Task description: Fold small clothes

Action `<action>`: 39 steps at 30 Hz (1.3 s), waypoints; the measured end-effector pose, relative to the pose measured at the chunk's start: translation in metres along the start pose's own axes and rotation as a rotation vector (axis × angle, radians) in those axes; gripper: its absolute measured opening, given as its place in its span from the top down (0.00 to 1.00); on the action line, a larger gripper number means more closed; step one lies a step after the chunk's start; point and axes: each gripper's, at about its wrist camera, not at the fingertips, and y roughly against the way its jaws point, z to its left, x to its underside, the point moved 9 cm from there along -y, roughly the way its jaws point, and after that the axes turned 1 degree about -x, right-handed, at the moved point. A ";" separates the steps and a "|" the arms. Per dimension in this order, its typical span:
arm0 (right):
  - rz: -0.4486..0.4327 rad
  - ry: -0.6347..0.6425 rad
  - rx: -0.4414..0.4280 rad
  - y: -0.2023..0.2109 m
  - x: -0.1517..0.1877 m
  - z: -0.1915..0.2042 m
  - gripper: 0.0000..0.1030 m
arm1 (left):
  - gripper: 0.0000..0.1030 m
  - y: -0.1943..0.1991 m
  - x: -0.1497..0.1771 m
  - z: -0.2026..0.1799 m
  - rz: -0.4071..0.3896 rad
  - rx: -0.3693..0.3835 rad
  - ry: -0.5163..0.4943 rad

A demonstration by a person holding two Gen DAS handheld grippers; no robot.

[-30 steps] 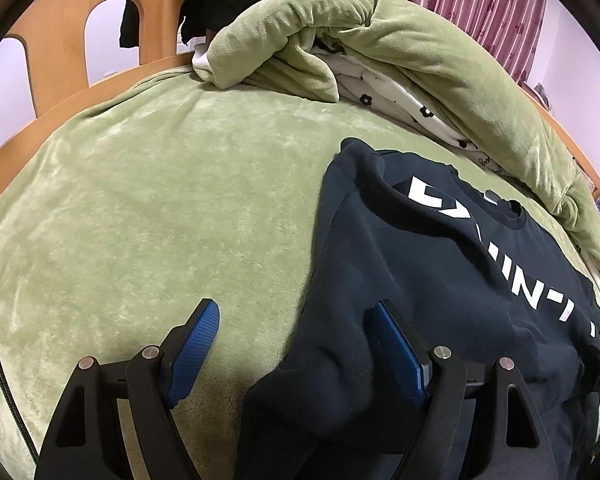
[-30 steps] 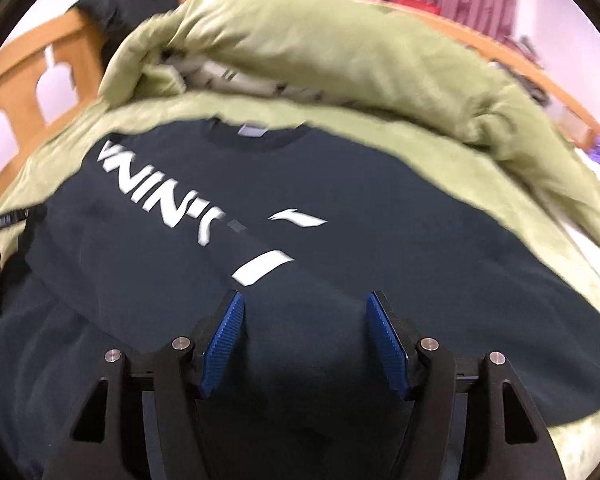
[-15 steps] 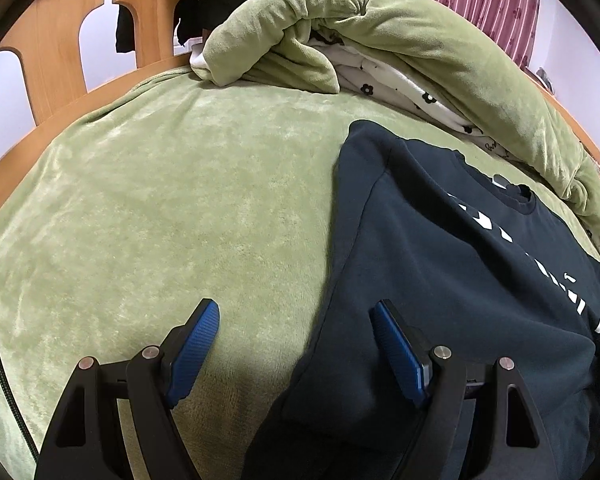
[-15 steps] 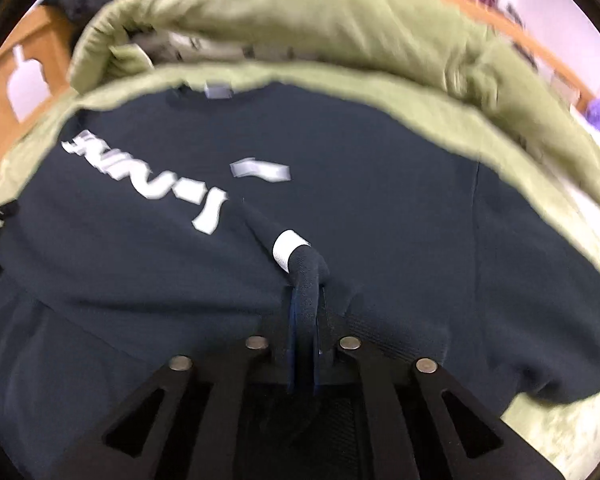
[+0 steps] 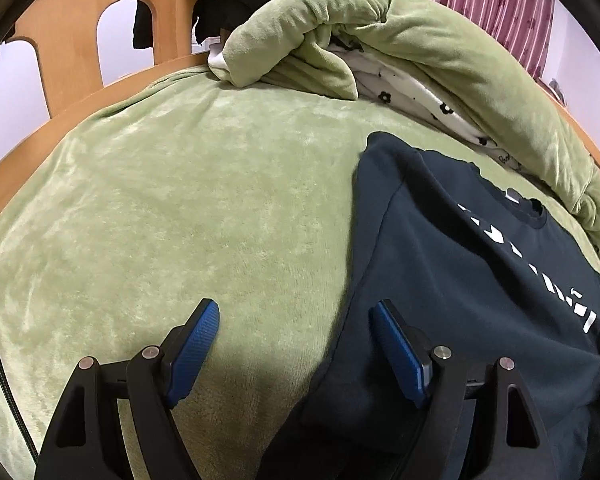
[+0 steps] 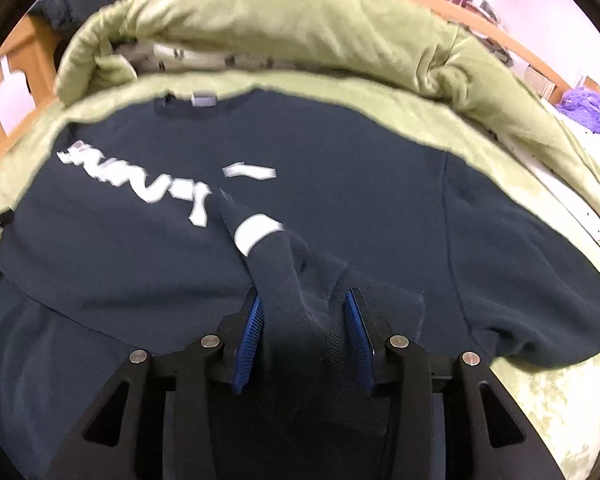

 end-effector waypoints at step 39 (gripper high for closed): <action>-0.091 -0.503 0.009 0.035 0.109 -0.319 0.38 | 0.20 0.003 0.044 -0.054 -0.007 -0.013 -0.176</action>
